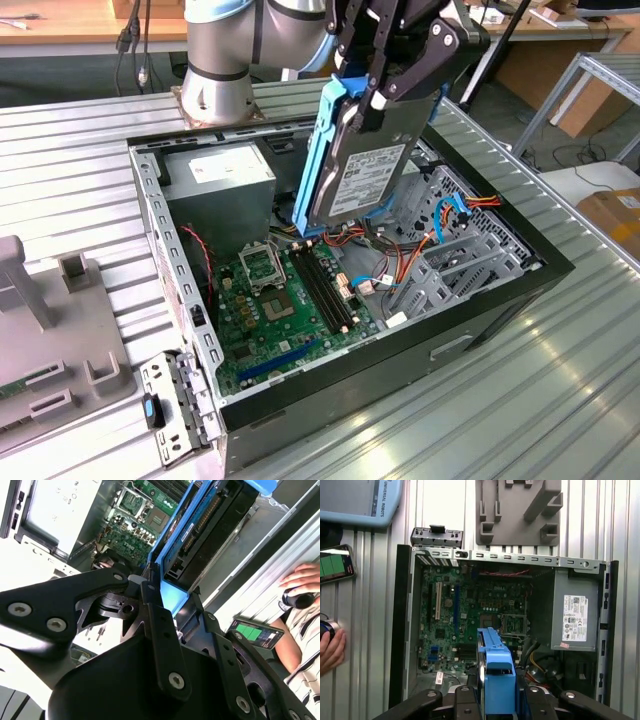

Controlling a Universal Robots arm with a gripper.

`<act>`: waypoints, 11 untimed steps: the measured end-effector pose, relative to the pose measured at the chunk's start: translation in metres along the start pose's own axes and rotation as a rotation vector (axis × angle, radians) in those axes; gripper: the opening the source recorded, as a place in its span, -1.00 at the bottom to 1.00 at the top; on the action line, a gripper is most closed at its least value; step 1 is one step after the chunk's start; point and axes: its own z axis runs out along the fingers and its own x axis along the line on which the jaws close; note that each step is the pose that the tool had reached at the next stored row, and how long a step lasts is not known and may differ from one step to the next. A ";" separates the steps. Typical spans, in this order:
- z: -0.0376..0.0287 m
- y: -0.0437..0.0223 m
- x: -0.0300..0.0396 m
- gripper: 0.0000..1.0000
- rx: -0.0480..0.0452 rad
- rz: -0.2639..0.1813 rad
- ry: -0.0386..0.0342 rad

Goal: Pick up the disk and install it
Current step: 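Pick up the disk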

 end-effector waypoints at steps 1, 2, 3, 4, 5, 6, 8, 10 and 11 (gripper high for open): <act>0.0000 -0.0012 0.0000 -0.27 0.0000 0.000 0.0000; -0.0001 -0.0021 -0.0001 -0.27 0.0000 0.000 0.0000; -0.0001 -0.0033 -0.0001 -0.27 0.0000 0.000 0.0000; -0.0001 -0.0043 -0.0002 -0.27 0.0000 0.000 0.0000; -0.0001 -0.0071 -0.0002 -0.27 0.0001 0.000 -0.0001; -0.0002 -0.0087 -0.0003 -0.27 0.0000 0.000 0.0000; -0.0003 -0.0126 -0.0003 -0.27 0.0000 0.000 0.0000; -0.0004 -0.0156 0.0004 -0.27 0.0000 0.000 0.0000; -0.0004 -0.0166 0.0020 -0.27 0.0000 0.000 -0.0001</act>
